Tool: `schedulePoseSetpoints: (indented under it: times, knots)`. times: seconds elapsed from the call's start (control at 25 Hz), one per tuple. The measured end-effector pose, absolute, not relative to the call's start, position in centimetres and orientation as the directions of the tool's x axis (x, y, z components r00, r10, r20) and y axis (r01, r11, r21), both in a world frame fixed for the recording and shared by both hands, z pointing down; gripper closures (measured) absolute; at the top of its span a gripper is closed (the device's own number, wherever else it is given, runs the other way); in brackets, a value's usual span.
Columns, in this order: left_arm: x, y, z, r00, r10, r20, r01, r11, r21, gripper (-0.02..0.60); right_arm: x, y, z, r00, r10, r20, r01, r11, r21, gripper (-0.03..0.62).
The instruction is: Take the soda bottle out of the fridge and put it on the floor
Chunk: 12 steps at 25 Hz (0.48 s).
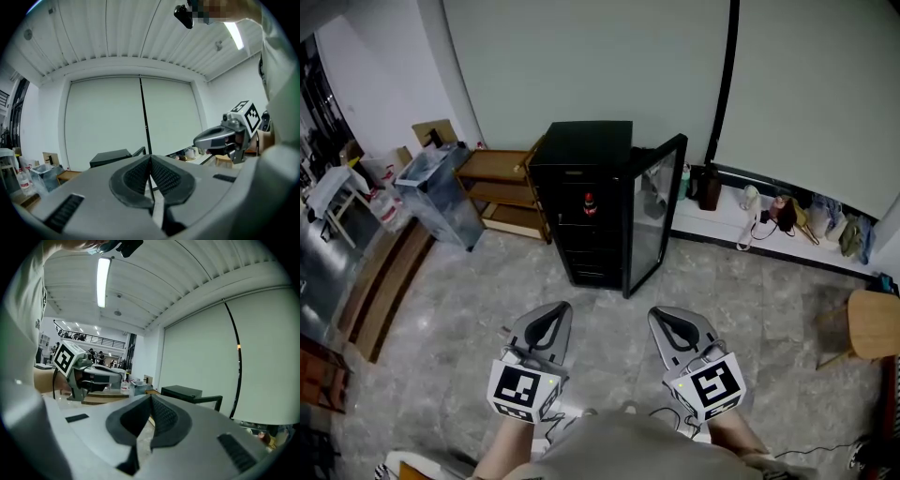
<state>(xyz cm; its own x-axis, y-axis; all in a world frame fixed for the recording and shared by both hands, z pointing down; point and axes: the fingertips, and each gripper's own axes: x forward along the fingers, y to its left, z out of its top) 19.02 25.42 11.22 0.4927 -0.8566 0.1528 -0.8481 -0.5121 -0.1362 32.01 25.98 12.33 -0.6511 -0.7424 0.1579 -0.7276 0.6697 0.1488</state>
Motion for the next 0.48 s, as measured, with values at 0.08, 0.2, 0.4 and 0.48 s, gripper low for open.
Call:
schedulePoseSetpoints:
  times: [0.08,0.2,0.4,0.48]
  knots:
    - [19.6,25.3,11.5,0.490,-0.858,0.157,-0.849,-0.510,-0.140,0.574,32.4,25.9,12.6,-0.657,-0.737,0.158,-0.722,0.675,0.148,0.599]
    - [20.3,25.3,11.7,0.485,-0.859,0.163,-0.851,-0.506,-0.138,0.575,33.2,25.8,13.0,-0.661,-0.732,0.166,-0.718,0.681,0.143,0.599]
    - [20.6,25.2,12.3,0.472,-0.865,0.174,-0.856,-0.496,-0.147,0.574,34.1,25.8,13.9,-0.664,-0.725,0.184,-0.714,0.688,0.133,0.599]
    - [20.7,25.1,12.4,0.462,-0.868,0.180,-0.860,-0.489,-0.150,0.574,34.5,25.7,14.0,-0.664,-0.723,0.190,-0.713,0.689,0.130,0.599]
